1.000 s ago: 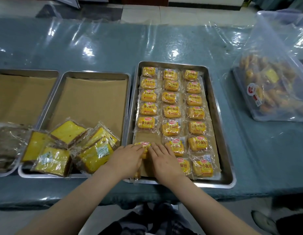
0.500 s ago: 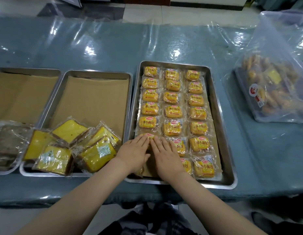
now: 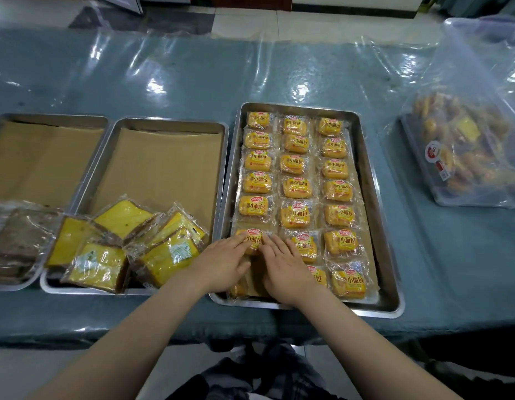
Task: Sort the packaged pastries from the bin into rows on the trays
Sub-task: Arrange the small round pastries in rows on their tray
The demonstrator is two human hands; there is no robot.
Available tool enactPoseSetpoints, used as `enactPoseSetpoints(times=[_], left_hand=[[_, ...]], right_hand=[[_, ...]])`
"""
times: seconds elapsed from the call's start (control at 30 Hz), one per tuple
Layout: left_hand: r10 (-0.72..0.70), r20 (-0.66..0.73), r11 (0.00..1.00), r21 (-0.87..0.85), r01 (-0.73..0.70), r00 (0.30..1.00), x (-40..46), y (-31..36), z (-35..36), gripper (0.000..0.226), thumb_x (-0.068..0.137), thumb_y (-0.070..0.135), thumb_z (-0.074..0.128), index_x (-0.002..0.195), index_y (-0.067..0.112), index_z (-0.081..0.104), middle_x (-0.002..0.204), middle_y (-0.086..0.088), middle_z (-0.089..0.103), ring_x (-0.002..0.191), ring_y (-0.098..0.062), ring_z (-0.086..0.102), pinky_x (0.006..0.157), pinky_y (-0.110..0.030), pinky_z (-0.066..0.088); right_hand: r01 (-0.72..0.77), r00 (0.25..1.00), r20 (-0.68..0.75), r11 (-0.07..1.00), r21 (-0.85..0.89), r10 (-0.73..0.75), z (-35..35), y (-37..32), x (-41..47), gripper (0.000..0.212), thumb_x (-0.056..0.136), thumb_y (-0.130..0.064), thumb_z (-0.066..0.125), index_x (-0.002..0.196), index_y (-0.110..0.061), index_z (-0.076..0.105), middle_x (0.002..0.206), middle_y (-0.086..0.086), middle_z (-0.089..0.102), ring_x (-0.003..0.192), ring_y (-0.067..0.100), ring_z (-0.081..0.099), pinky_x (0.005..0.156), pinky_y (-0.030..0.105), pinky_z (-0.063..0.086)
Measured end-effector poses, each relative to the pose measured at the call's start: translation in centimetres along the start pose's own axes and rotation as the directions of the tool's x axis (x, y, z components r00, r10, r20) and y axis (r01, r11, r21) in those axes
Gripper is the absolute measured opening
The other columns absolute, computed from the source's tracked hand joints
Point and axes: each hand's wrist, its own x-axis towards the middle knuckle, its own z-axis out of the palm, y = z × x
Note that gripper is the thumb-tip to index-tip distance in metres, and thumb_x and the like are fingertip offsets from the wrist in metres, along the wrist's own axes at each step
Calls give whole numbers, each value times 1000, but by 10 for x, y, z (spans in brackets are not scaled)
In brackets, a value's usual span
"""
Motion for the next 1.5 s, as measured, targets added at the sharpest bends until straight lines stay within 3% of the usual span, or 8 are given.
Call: enactPoseSetpoints(times=[0.13, 0.23, 0.37, 0.57, 0.77, 1.07, 1.3, 1.5], left_hand=[[28, -92, 955, -290, -54, 995, -12, -18, -2, 47, 103, 18, 37, 149, 25, 35, 158, 9, 24, 143, -9, 27, 118, -30, 25], [41, -125, 910, -405, -89, 991, -25, -28, -2, 55, 95, -2, 38, 137, 30, 51, 142, 13, 48, 128, -1, 44, 109, -27, 38], [99, -100, 935, -330, -127, 990, -39, -37, 3, 63, 85, -11, 40, 132, 27, 58, 140, 13, 49, 129, 2, 39, 107, -10, 25], [144, -139, 965, -198, -169, 980, -41, -40, 12, 52, 88, 4, 57, 133, 31, 56, 137, 16, 52, 126, 0, 43, 105, -14, 32], [102, -194, 983, -130, -129, 976, -37, -30, 3, 34, 96, 36, 56, 129, 32, 56, 119, 15, 62, 105, -2, 54, 83, -18, 42], [54, -221, 994, -83, -74, 974, -27, -22, 2, 26, 96, 49, 50, 112, 34, 63, 103, 15, 68, 91, -5, 61, 75, -27, 51], [-74, -189, 953, -303, 13, 979, -29, -21, 9, 22, 93, 53, 51, 98, 37, 65, 81, 18, 65, 72, 2, 60, 68, -26, 53], [-46, -117, 895, -446, -11, 992, -36, -29, 11, 24, 94, 51, 52, 115, 43, 58, 99, 18, 67, 87, 0, 63, 78, -34, 56]], right_hand=[[4, 994, -110, 994, 107, 8, -1, -4, -8, 71, 94, -16, 46, 156, -13, 12, 164, 6, 5, 151, 19, 0, 119, 33, -7], [44, 991, -132, 984, 175, -21, 0, -11, -18, 67, 94, -14, 48, 155, -18, 20, 163, 1, 16, 150, 17, 10, 118, 28, 2], [62, 993, -115, 954, 292, -29, 7, -22, -28, 56, 93, -18, 51, 148, -18, 37, 150, -3, 38, 139, 12, 31, 117, 25, 21], [18, 1000, -8, 899, 438, -16, 18, -39, -33, 55, 93, -58, 47, 141, -33, 39, 130, -8, 56, 115, 12, 52, 96, 36, 48], [-44, 999, 14, 869, 493, 43, 17, -40, -37, 72, 81, -75, 46, 140, -37, 31, 124, -8, 62, 105, 15, 62, 84, 40, 54], [-105, 983, -91, 898, 428, 158, 13, -35, -40, 40, 92, -43, 38, 126, -31, 57, 112, -4, 65, 103, 17, 54, 87, 38, 47], [-133, 968, -149, 919, 372, 201, 8, -25, -43, 25, 103, -29, 39, 107, -23, 63, 85, -2, 65, 79, 17, 54, 75, 28, 32], [-203, 952, -156, 926, 318, 262, 8, -26, -41, 24, 104, -29, 35, 115, -22, 56, 91, 2, 68, 88, 22, 54, 85, 34, 39]])
